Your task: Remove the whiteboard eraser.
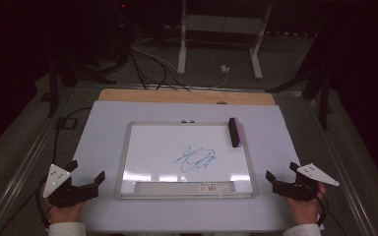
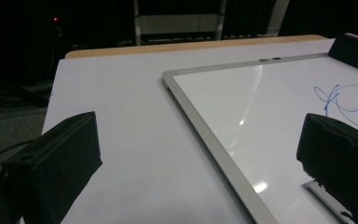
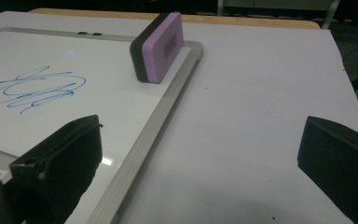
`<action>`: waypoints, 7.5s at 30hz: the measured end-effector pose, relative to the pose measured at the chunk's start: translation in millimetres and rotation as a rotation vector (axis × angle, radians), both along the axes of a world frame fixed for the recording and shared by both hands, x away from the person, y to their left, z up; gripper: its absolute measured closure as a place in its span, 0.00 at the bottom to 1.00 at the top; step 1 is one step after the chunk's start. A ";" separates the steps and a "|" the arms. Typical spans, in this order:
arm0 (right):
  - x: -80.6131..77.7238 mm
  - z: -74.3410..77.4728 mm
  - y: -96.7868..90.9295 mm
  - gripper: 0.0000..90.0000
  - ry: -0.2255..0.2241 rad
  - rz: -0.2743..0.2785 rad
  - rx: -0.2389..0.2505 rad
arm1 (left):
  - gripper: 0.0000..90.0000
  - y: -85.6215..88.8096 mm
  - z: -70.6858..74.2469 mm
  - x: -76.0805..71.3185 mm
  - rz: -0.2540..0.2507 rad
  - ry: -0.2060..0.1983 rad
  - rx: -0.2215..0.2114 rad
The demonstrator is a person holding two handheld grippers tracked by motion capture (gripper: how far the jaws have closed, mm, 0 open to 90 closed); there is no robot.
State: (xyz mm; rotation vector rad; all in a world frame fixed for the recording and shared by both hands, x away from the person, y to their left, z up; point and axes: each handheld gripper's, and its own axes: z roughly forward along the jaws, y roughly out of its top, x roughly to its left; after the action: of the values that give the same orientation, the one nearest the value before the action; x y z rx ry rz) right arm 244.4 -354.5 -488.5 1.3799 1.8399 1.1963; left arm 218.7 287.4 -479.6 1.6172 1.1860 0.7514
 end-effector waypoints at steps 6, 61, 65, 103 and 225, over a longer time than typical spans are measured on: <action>-0.5 0.6 -0.7 0.00 0.002 -0.007 0.012 | 0.01 1.1 -0.2 -0.2 0.008 -0.008 -0.001; 130.0 40.7 62.9 0.07 0.124 0.083 0.048 | 0.01 -4.3 -10.4 4.2 0.006 0.052 0.013; 141.2 32.8 64.3 0.16 0.156 0.069 0.061 | 0.01 -3.9 -10.5 4.0 0.008 0.053 0.009; 167.8 -0.1 83.5 0.57 0.383 0.061 0.218 | 0.01 -3.2 -10.8 3.1 0.003 0.055 0.006; 111.9 19.1 175.3 0.01 0.265 0.338 -0.271 | 0.01 -4.1 -11.2 1.3 0.002 0.053 0.017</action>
State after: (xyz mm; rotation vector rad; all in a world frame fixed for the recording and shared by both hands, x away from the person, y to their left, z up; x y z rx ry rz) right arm 356.3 -179.2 -469.4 1.1481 2.3957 0.9003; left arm 220.0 283.3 -490.8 1.6594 1.2227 0.7256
